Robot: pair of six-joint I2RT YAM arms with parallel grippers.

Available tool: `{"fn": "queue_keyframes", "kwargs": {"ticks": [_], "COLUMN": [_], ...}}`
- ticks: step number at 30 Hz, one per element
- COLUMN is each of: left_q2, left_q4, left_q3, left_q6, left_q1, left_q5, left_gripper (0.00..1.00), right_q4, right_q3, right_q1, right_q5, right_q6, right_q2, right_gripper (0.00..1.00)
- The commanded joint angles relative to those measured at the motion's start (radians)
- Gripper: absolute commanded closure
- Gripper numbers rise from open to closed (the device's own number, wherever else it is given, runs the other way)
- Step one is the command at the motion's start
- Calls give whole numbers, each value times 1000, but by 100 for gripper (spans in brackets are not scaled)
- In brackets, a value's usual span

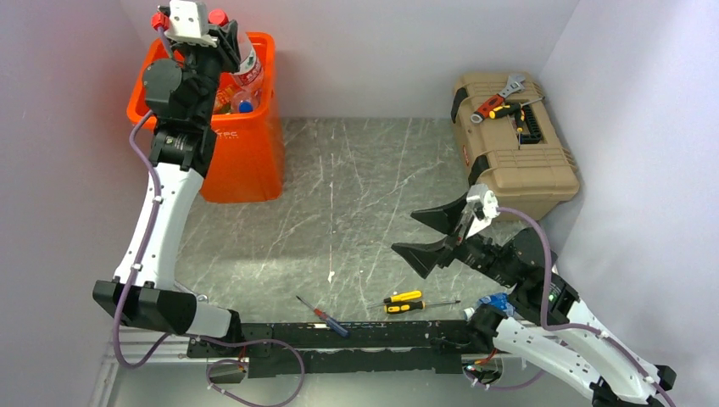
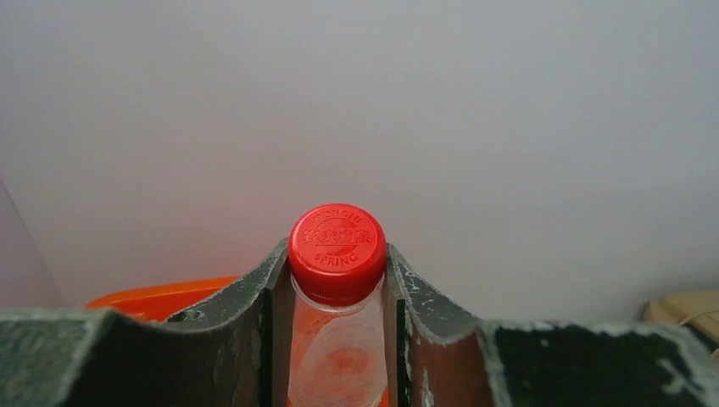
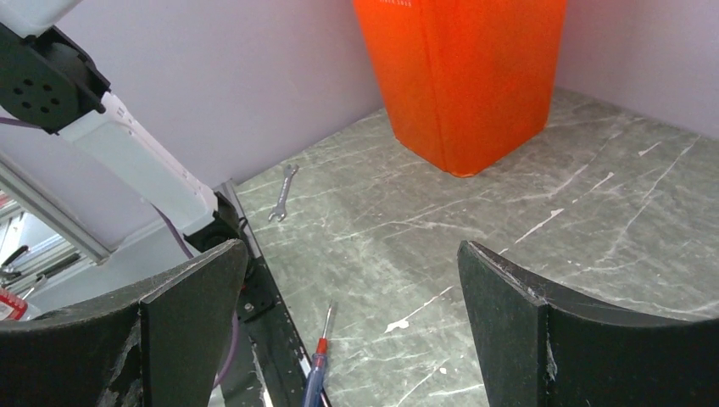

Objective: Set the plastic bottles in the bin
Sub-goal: Place the plastic bottle in the trash bin.

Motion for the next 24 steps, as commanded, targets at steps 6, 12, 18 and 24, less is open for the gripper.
{"fn": "queue_keyframes", "kwargs": {"ticks": [6,12,18,24], "left_q2": [-50,-50,-113,-83], "left_q4": [-164,-351,-271,-229], "left_q3": [10,22,-50,48], "left_q6": [10,199,231,167], "left_q1": [-3,-3,38,41], "left_q5": [-47,-282,-302,-163], "left_gripper": [100,100,100,100], "right_q4": [-8,-25,-20,-21], "right_q3": [-12,-1,7,16], "right_q1": [3,2,3,2], "right_q5": [36,53,51,103], "right_q6": [-15,-23,-25,-19], "right_q2": [-37,-39,-24,-17], "right_gripper": [0,0,0,0]}}
